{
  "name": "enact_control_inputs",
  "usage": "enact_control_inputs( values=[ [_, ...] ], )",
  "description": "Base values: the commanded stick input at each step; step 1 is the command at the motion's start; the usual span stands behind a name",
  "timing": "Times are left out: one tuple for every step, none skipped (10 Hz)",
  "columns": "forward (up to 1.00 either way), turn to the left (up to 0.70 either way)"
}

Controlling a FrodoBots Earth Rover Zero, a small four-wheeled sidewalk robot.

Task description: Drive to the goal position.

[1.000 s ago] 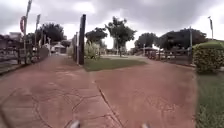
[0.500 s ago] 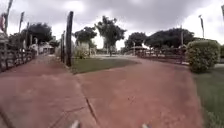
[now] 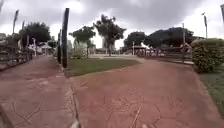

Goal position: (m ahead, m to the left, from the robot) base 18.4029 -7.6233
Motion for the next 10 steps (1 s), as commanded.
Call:
enact_control_inputs(
  values=[
    [0.70,-0.35],
    [0.70,-0.35],
    [0.70,-0.35],
    [0.70,-0.35],
    [0.70,-0.35],
    [0.70,-0.35],
    [0.70,-0.35],
    [0.70,-0.35],
    [0.70,-0.35],
    [0.70,-0.35]
  ],
)
